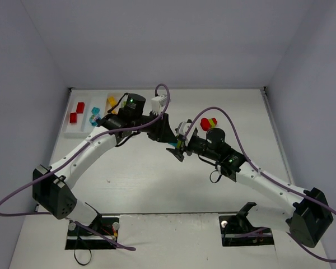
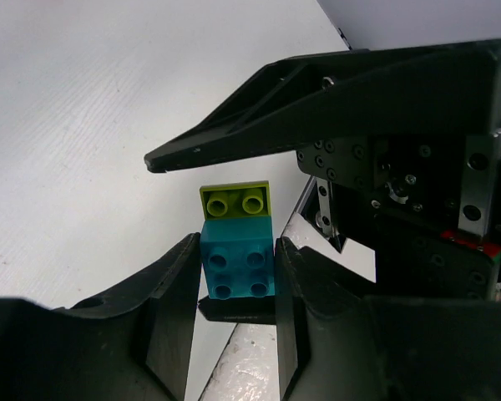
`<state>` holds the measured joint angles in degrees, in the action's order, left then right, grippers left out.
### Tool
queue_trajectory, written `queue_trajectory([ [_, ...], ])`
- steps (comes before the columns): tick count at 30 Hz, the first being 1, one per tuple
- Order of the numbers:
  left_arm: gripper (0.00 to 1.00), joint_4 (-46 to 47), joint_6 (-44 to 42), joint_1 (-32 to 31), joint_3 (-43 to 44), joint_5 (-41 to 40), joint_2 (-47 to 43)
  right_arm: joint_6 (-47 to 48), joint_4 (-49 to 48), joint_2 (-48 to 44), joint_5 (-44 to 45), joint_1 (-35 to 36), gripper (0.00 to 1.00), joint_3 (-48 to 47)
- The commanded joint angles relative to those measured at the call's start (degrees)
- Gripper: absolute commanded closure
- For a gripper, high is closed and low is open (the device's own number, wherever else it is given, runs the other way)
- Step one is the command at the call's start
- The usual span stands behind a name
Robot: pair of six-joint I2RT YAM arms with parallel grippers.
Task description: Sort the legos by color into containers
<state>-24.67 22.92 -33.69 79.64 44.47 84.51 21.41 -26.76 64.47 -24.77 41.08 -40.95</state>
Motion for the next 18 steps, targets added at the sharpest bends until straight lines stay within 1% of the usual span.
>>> queue_trajectory([
  [1, 0.96, 2.34, -1.56, -0.41, 1.58, 1.50, -1.10, 0.04, -4.44, 0.40, 0.69, 0.32, 0.19, -2.56],
  [3, 0.96, 1.73, -2.08, -0.41, 1.84, 1.06, -1.10, -0.05, -4.26, -0.13, 1.31, 0.40, 0.10, -1.86],
  [6, 0.96, 0.50, -3.05, -0.15, 2.10, 0.09, -1.19, -0.14, -4.17, -1.36, 2.36, 0.23, 0.07, -0.72],
  [8, 0.96, 0.23, -3.14, 0.12, 2.19, 0.00, -1.36, -0.14, -4.09, -1.89, 2.80, 0.23, 0.07, -0.27],
  [14, 0.96, -0.12, -3.32, 0.64, 2.19, -1.05, -1.72, -0.40, -3.65, -2.24, 3.15, 0.14, 0.13, 0.52],
  [17, 0.96, -0.21, -3.23, 1.00, 2.28, -1.22, -1.80, -0.66, -3.73, -2.41, 3.42, 0.14, 0.19, 1.13],
  [18, 0.96, -0.21, -3.23, 1.00, 2.28, -1.14, -1.80, -0.67, -3.82, -2.50, 3.42, 0.14, 0.23, 1.22],
])
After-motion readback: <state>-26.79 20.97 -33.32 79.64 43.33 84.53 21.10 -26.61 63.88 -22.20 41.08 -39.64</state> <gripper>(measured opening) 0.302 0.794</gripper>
